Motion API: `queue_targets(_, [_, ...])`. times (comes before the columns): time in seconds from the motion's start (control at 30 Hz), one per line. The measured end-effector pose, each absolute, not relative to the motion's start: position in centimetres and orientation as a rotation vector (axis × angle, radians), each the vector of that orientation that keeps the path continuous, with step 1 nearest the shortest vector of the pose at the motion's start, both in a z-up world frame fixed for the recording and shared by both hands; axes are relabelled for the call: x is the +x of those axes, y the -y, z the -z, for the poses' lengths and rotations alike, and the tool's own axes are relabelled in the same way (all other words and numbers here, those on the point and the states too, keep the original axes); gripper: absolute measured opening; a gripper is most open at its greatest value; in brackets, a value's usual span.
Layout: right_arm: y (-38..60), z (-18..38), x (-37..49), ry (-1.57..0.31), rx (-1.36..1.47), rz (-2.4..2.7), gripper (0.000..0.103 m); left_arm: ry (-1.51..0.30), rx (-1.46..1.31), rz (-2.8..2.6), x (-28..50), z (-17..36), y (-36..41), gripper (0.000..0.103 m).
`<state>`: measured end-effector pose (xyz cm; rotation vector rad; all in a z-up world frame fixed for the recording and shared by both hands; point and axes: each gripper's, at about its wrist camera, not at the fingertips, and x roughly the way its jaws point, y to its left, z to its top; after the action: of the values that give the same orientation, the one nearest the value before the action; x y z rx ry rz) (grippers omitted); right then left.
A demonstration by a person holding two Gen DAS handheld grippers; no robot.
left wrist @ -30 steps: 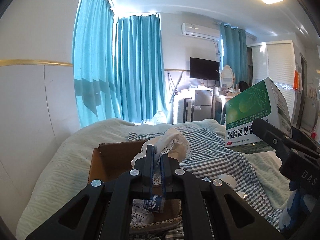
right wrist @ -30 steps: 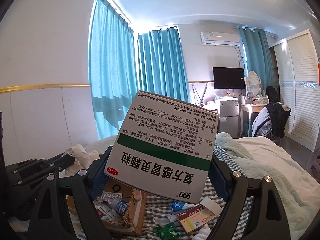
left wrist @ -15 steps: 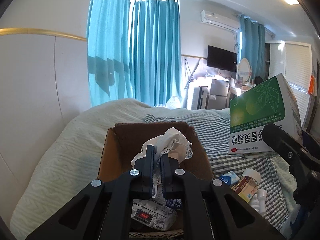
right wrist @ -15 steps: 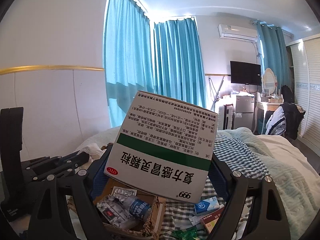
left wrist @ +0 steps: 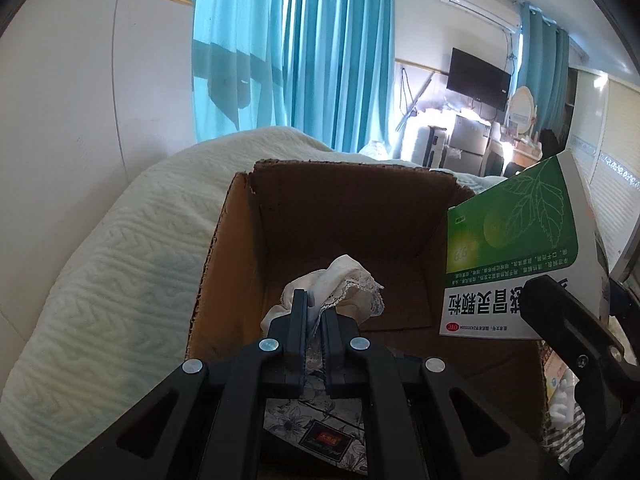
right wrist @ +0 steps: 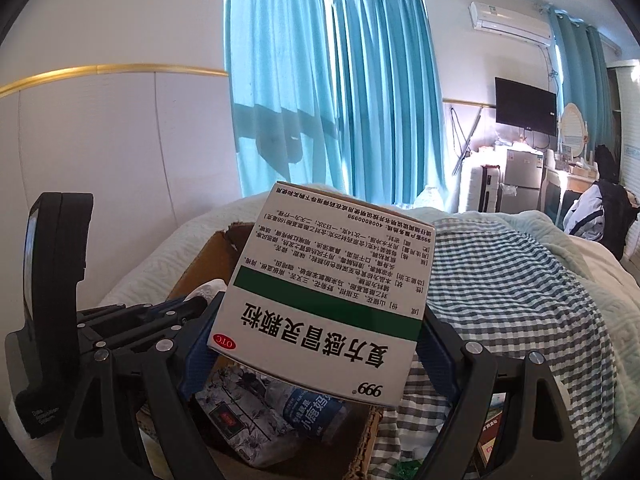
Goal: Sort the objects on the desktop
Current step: 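Carry the tissue and green medicine box over the cardboard box with both tools, then open both tools to drop the tissue and medicine box into the box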
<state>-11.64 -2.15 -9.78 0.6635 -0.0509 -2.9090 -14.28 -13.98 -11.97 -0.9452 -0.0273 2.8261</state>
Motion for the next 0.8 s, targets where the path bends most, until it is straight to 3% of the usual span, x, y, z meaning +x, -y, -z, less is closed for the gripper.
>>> queue_targets(0.33, [0.3,10.6,-11.8,0.129,0.685,2.916,0.089,0.021,-0.947,-2.839,-13.9,11.6,13.7,0.010])
queue_targets(0.37, [-0.1,10.3,-11.5,0.141,0.679,2.922,0.089,0.013,-0.939,-2.846,-13.6,11.3,13.6,0.016])
queue_targets(0.43, [-0.6,9.5,-10.9,0.154,0.659,2.930,0.090,0.001,-0.916,-2.857,-13.3,10.5,13.4,0.043])
queue_targets(0.47, [-0.9,9.0,-10.4,0.156,0.645,2.938,0.090,-0.001,-0.894,-2.874,-12.7,9.9,13.3,0.062])
queue_targets(0.63, [-2.2,6.1,-7.5,0.154,0.560,2.981,0.092,-0.021,-0.816,-2.899,-10.9,7.0,12.7,0.070])
queue_targets(0.8, [-4.4,2.6,-3.8,0.163,0.456,3.038,0.093,0.003,-0.700,-2.923,-8.0,3.3,12.0,0.092])
